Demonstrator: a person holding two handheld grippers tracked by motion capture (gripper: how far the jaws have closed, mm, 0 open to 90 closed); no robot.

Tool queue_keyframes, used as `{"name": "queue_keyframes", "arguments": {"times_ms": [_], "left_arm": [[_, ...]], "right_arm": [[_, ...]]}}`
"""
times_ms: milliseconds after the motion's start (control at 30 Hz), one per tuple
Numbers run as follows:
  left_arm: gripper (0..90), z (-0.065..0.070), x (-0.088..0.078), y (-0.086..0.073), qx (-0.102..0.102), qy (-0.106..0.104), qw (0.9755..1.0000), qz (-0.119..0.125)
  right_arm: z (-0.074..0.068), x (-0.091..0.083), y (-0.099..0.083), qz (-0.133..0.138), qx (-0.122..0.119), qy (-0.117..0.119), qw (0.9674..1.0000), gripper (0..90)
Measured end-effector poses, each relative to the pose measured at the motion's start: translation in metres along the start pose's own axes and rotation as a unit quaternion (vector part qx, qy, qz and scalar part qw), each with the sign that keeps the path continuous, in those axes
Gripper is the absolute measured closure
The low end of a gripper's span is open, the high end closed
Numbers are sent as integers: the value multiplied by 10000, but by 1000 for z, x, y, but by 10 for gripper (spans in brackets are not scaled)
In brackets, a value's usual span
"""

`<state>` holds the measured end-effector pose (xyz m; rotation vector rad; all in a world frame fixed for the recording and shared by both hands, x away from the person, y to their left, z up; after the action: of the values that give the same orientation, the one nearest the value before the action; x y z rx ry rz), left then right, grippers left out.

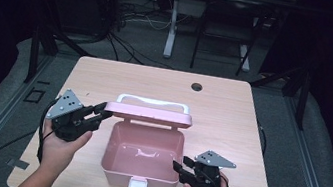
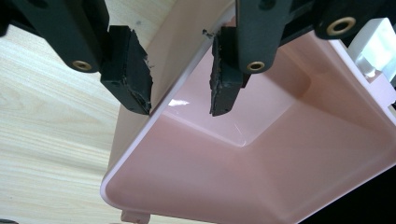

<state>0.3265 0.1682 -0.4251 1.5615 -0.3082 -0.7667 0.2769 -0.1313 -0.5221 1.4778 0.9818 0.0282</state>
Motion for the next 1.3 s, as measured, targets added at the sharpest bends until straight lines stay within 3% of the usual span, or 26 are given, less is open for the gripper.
{"name": "queue_keyframes", "arguments": {"times_ms": [1300], "left_arm": [[813,-21,38,-20,-251,278,9993,-67]], "right_arm": [[2,3,-1,41,83,72,9999,572]]}}
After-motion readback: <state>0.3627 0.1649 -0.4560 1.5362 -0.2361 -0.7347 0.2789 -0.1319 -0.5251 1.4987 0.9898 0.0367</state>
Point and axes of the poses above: each handheld gripper's, and its own axes: x roughly forward along the jaws, y roughly out of its top, z roughly to its right, the point moved 5 cm from there along x, roughly forward along the jaws, and after that the axes turned 1 degree about z, right-handed, at the moved point
